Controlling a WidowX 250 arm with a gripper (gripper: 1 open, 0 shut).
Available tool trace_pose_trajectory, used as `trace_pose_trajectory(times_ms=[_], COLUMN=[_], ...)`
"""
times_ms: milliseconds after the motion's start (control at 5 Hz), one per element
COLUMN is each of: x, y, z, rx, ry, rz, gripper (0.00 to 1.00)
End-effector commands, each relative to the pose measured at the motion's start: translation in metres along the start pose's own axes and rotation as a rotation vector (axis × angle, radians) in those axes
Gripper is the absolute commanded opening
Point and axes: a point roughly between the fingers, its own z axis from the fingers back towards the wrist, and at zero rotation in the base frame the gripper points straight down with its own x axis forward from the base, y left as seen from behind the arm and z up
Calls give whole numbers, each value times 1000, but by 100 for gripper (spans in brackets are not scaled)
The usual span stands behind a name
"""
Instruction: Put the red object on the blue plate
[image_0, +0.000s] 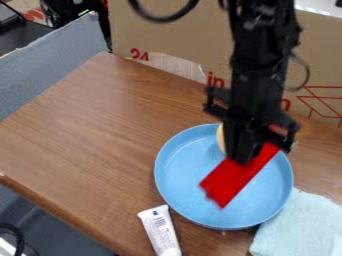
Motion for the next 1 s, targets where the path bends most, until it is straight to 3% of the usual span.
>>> trace_pose_trajectory(times_ms=[0,400,600,800], x=[5,-3,-16,-15], y=[5,4,4,5], z=[0,-29,-39,-62], rx=[8,-4,-10,3], ry=[-53,1,-7,-18], rz=[-6,13,-1,-7], gripper=[0,0,0,0])
